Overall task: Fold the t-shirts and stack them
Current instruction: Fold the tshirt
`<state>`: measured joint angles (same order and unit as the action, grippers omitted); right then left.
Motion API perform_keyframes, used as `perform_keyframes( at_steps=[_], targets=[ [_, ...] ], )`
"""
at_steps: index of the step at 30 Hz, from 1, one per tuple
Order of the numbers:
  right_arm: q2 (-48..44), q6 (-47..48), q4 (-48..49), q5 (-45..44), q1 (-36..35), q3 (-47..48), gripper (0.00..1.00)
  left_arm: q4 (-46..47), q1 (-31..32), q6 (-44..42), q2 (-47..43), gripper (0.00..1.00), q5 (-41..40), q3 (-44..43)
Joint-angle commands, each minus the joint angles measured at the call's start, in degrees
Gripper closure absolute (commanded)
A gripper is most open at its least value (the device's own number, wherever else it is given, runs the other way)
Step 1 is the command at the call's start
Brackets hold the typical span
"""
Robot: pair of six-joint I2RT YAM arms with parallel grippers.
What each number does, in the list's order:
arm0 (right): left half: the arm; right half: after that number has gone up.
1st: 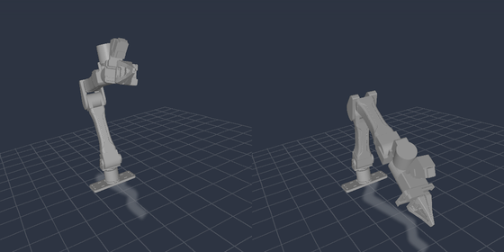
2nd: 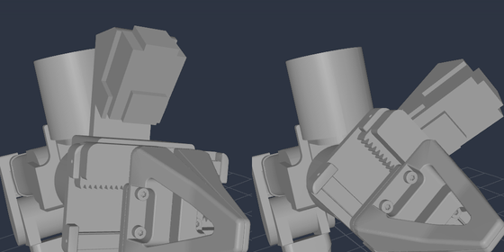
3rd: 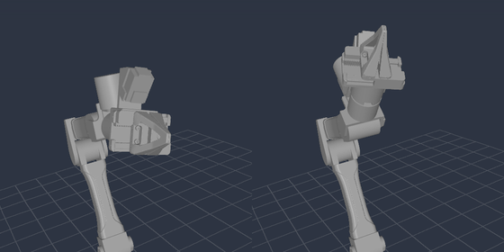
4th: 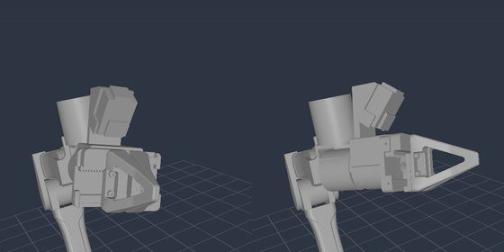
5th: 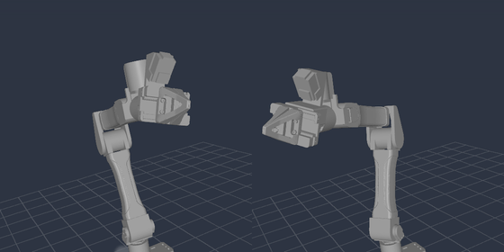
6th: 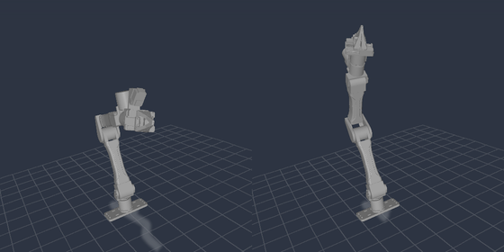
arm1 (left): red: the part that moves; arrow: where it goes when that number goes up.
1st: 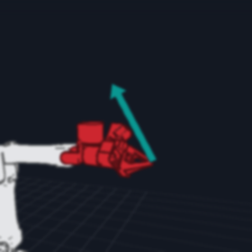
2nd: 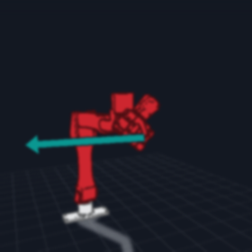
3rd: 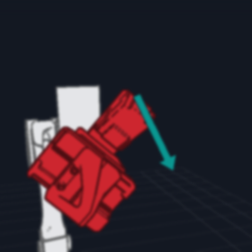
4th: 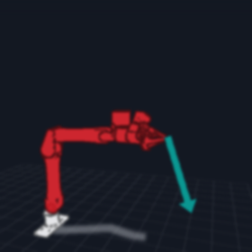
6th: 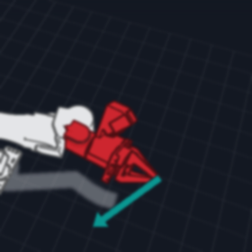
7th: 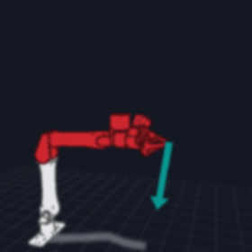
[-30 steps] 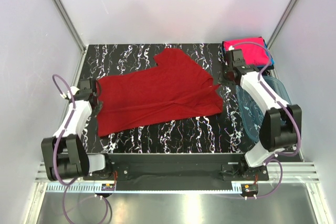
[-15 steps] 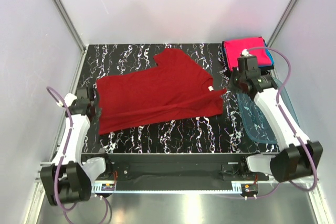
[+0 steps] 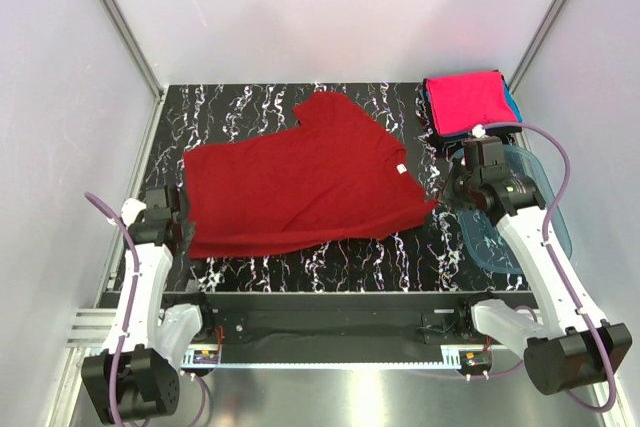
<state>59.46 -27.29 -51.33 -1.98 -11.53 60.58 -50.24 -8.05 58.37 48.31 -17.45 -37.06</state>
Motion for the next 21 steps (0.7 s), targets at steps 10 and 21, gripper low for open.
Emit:
perform_keyframes(
  at_steps=[10,21],
  targets=[
    [17.1,2.7,11.3,-2.9,-0.2,9.5,1.0,1.5,-0.4,1.0,11.6,1.0,-9.0,-8.2],
    [31.4,4.5,13.2,-4.1,-0.2,19.0,1.0,8.1,-0.4,-2.4,19.6,0.96,-9.3,-9.6]
  ],
)
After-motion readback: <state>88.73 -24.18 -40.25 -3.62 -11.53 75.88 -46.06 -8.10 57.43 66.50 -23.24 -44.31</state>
